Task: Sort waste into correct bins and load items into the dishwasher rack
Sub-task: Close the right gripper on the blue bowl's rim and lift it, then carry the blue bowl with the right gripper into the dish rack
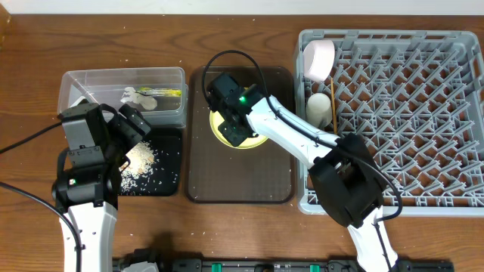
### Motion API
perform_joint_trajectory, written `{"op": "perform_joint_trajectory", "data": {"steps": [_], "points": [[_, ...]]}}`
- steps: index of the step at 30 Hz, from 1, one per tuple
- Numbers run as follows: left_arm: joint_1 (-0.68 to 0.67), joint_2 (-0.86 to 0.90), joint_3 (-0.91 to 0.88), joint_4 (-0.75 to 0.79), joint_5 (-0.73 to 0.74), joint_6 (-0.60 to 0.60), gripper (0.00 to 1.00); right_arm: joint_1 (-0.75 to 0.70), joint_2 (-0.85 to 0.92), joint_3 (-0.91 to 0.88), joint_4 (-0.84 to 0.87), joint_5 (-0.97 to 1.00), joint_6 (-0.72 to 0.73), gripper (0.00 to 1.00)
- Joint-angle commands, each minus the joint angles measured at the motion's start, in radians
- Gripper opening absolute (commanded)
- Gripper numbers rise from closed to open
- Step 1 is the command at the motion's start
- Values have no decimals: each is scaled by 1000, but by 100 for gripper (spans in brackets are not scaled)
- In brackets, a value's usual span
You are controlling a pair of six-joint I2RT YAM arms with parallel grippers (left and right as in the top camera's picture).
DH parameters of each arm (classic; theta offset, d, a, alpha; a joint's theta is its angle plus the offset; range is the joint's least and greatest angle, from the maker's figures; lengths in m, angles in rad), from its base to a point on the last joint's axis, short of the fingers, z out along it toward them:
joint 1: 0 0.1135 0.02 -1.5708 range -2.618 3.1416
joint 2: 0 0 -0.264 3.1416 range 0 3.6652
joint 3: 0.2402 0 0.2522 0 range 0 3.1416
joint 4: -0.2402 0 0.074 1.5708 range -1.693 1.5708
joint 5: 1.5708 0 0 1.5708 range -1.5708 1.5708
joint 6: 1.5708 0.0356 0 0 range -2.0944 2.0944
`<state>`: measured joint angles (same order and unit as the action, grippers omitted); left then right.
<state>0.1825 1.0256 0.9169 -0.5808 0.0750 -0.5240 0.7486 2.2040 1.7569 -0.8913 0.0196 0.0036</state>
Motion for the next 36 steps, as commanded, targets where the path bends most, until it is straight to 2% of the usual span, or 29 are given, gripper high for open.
{"op": "perform_joint_trajectory", "data": {"steps": [1,10,13,19,27,33,36], "points": [[5,1,21,-3,-5,2,93,5,7,-18,8,10,-5,12],[5,1,21,-3,-5,2,93,5,7,-21,12,11,-5,6],[5,1,21,-3,-5,2,94,5,6,-21,10,11,-5,2],[5,1,21,-3,-5,2,93,5,-24,13,-26,-21,26,1],[5,1,21,-3,-5,2,94,-35,-189,56,-74,-204,14,1],[5,1,21,-3,-5,2,94,-150,-322,56,-145,-404,12,1],[5,1,21,-3,-5,2,93,-237,-361,56,-204,-553,-37,1]]}}
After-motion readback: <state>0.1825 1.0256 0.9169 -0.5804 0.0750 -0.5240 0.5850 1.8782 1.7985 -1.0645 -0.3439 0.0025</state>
